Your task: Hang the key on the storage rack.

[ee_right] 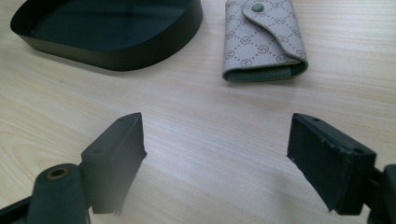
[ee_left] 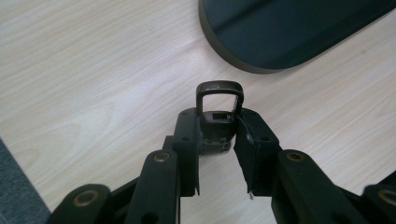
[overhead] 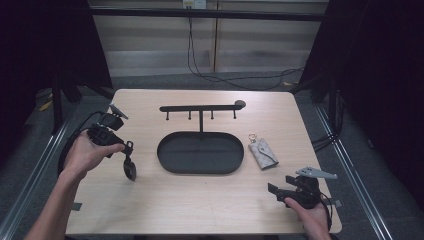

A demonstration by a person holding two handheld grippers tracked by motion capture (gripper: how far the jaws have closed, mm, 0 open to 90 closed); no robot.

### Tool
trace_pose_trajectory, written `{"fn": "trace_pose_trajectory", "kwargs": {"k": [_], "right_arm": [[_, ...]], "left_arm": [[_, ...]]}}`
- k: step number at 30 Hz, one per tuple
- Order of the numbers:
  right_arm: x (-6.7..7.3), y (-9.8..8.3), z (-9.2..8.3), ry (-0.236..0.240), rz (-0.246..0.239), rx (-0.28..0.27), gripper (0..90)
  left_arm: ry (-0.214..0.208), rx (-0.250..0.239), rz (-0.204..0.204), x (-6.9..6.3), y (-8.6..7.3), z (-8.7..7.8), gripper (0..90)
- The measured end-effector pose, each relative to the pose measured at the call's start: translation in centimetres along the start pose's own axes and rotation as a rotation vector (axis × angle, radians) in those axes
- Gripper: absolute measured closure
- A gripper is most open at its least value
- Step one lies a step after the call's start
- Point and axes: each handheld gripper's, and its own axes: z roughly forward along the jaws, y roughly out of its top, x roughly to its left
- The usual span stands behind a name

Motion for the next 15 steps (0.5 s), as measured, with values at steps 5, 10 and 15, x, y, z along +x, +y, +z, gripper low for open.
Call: {"fn": "trace_pose_trajectory", "kwargs": {"k": [5,10,15], "right_arm": [[0.0,0.0,0.0,0.000,0.003,-0.003,18.1],[0.0,0.0,0.0,-0.003,0.002,-0.001,18.1],[-0.1,0.0,0.0,-0.003,0.007,-0.002,18.1]], "left_arm": [[-0.004,-0.007,-0.012,0.2,0.1,-0.4,70.7],[-0.003,0.000,-0.024,0.5,0.1,-0.6,70.6],[0.007,0.006,-0.022,0.2,0.5,-1.2,70.6]]}}
